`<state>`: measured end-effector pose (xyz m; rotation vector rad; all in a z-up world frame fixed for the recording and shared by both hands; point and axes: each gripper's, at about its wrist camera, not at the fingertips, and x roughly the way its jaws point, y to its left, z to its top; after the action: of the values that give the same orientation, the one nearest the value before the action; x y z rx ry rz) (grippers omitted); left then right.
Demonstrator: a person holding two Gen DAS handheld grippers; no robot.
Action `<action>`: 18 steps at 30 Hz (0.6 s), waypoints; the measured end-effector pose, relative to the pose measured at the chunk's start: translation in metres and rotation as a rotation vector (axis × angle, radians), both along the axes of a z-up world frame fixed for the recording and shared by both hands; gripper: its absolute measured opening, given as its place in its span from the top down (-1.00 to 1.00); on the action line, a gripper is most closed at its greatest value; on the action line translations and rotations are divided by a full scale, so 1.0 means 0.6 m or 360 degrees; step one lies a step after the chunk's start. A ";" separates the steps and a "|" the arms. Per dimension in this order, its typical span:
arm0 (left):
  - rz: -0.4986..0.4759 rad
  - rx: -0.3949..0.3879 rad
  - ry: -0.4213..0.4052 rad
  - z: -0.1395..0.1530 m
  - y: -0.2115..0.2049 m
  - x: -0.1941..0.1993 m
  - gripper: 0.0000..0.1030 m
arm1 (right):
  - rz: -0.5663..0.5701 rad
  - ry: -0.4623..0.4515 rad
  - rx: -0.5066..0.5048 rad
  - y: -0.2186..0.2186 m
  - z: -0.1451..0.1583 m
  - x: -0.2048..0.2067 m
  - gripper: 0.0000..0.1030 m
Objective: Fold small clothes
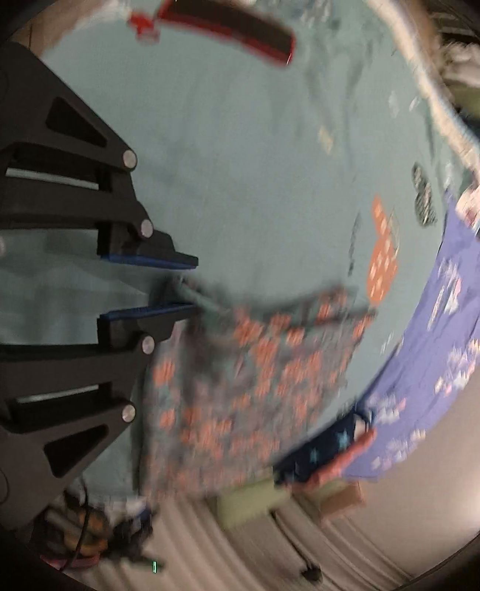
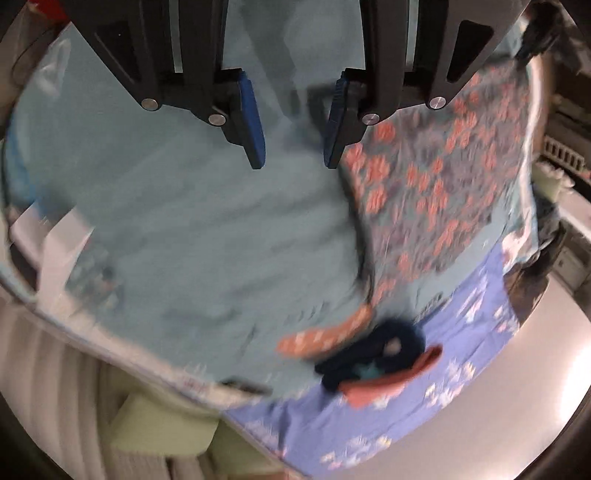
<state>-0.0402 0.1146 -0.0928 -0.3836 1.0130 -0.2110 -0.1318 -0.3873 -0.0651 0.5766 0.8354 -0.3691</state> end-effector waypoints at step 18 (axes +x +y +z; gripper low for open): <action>0.0045 0.0143 -0.0108 -0.003 -0.033 0.043 0.21 | 0.0335 -0.0015 0.0177 0.042 -0.060 0.087 0.72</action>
<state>-0.0142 0.0946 -0.0944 -0.3069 0.9460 -0.1513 -0.0795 -0.3619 -0.1013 0.5867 0.9022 -0.1287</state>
